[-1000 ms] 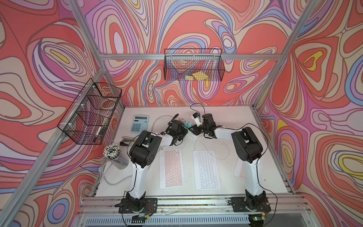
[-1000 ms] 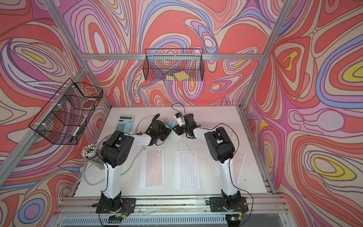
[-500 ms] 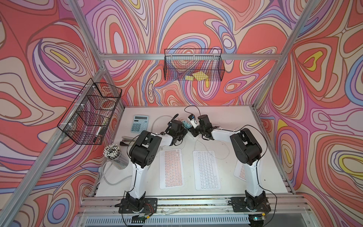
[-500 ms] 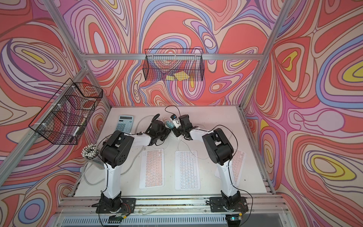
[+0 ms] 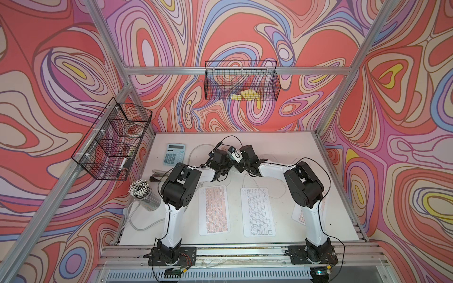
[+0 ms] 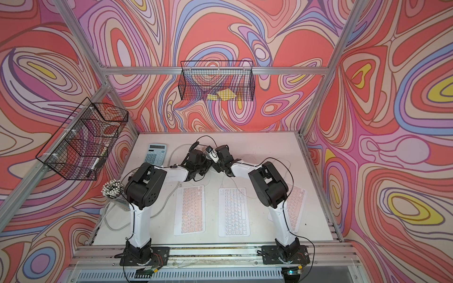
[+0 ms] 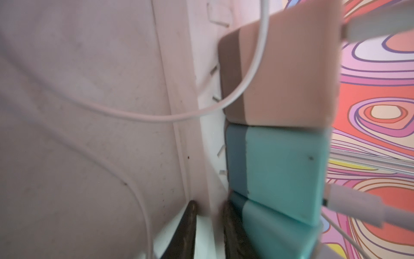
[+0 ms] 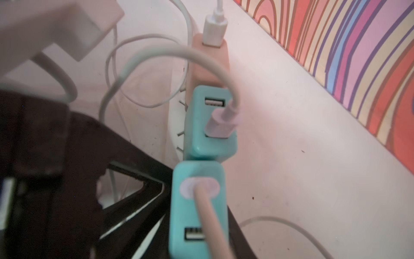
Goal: Unplug the wireless keyboard
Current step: Remove the plug from the socket.
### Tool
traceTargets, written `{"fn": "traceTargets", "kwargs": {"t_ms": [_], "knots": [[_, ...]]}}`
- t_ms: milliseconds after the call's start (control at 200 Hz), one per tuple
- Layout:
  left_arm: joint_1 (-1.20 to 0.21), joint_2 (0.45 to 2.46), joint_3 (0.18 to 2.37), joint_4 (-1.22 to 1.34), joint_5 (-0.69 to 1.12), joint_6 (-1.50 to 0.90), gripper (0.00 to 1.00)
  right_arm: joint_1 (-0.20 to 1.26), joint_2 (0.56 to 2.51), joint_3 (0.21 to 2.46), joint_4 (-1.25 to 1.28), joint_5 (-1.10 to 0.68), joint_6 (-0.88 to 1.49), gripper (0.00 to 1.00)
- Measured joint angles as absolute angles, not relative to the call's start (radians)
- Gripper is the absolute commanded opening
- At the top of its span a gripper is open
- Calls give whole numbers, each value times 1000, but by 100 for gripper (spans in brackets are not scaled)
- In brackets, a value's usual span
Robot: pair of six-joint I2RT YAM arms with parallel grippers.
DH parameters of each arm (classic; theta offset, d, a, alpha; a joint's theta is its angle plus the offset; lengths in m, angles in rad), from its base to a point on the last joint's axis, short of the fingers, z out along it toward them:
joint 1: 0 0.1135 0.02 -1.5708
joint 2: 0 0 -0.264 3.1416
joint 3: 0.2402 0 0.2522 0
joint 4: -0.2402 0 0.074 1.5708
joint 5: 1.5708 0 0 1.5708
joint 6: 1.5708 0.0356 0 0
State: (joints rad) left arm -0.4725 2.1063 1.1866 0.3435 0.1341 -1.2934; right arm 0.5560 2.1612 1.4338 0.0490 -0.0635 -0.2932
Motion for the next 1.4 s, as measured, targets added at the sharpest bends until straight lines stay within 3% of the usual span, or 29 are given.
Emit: {"fn": "traceTargets", "kwargs": {"t_ms": [200,431,671,1006,1397], "knots": [[-473,2102,1167,364,156,-1294,25,466,2165,1412,89,-334,-106,22],[-470,2115,1126,467,175,-1325,32,442,2179,1411,109,-416,-41,21],[-470,2122,1124,501,204,-1344,39,441,2183,1412,122,-406,-49,21],[-472,2135,1195,385,233,-1334,34,448,2186,1419,138,-364,-72,21],[-474,2117,1228,264,219,-1286,32,518,2167,1419,101,-166,-238,21]]}}
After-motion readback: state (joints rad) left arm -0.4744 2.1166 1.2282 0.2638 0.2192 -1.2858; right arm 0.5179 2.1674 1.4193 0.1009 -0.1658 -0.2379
